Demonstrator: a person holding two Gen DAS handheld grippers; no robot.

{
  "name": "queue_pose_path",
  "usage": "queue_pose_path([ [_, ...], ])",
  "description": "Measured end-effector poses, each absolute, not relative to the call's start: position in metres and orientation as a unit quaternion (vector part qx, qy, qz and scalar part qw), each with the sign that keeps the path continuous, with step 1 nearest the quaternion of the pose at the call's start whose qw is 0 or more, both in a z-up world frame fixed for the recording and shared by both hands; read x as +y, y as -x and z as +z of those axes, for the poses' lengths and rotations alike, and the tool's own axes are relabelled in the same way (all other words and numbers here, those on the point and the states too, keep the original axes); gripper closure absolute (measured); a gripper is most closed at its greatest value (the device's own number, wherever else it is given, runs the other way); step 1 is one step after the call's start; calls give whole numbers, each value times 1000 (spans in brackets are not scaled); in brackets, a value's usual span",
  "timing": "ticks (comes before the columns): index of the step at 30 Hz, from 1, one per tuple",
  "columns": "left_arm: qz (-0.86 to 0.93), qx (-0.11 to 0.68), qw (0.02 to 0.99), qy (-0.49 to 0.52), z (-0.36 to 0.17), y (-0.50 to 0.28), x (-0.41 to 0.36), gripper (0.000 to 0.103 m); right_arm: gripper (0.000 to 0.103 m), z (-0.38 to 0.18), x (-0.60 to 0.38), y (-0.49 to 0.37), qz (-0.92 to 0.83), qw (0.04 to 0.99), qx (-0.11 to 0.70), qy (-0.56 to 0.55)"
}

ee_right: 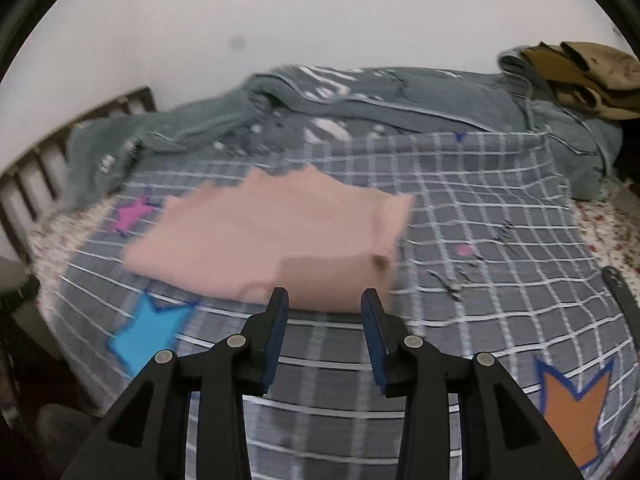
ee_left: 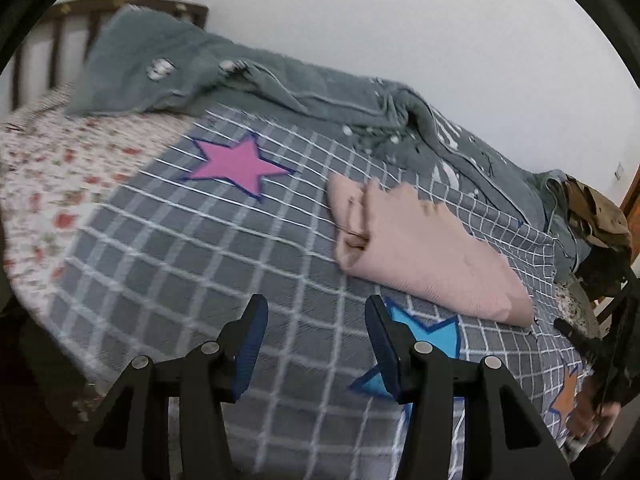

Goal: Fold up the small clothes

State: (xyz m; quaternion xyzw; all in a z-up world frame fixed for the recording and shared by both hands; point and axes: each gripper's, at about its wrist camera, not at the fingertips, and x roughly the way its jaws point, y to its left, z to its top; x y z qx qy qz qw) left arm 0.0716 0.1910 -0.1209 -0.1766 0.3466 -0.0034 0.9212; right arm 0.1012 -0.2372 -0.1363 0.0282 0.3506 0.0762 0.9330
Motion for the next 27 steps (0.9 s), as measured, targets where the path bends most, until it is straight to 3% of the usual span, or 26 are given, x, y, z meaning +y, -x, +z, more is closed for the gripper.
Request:
queue_pose_path([
  [4, -28, 356, 918, 170, -132, -117, 169, 55, 66, -158, -267, -123, 86, 917, 372, -112],
  [12, -65, 376, 903, 199, -169, -186, 151, 55, 65, -187, -267, -169, 97, 903, 397, -134],
  [17, -62, 371, 904, 202, -195, -194, 156, 54, 64, -205, -260, -177, 94, 905, 398, -116],
  [27, -74, 363, 907, 199, -197, -207, 156, 49, 60, -211, -257, -198, 95, 903, 399, -128],
])
